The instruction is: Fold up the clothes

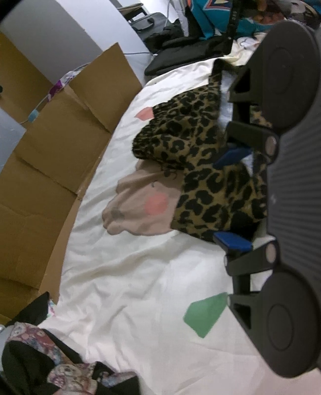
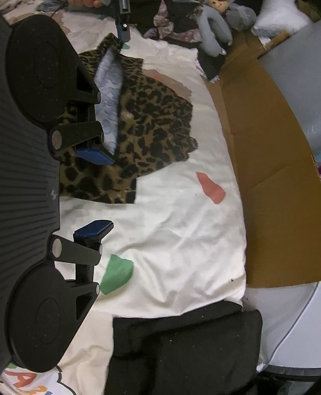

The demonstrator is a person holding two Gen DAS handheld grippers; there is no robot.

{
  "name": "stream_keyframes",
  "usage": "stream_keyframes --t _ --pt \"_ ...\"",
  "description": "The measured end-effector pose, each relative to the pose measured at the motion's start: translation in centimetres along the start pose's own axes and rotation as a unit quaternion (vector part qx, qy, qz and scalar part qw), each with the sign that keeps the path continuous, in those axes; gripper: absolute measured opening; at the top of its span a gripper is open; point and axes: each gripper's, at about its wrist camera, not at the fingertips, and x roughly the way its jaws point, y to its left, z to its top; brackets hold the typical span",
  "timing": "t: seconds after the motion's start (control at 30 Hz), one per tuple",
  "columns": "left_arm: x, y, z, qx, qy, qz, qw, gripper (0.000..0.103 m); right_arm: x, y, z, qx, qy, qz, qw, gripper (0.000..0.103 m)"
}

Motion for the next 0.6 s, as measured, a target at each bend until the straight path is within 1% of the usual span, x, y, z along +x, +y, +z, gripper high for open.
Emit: stream_keyframes --t 0.13,0.33,0.47,0.6 --pt "0.0 -0.1 -1.0 0.01 0.018 0.0 0.9998 0.063 0.0 0.1 -1.0 0.005 0.013 0.007 1.0 0.057" --pt "0.4 -0.2 -1.9 0.002 0.028 -0.007 0.9996 0.063 0.4 0.5 -2.5 -0.008 0.035 0.015 0.999 0.056" --pt "1.5 -0.9 -1.7 0.021 0.034 -0.003 0.9992 0.063 1.2 0.9 -3.2 -0.018 0.048 0.014 0.999 0.057" --pt "2.9 -1.3 -1.2 0.041 0.039 0.01 0.9983 0.063 2.5 1.1 -3.1 -0.031 0.056 0.006 0.998 0.056"
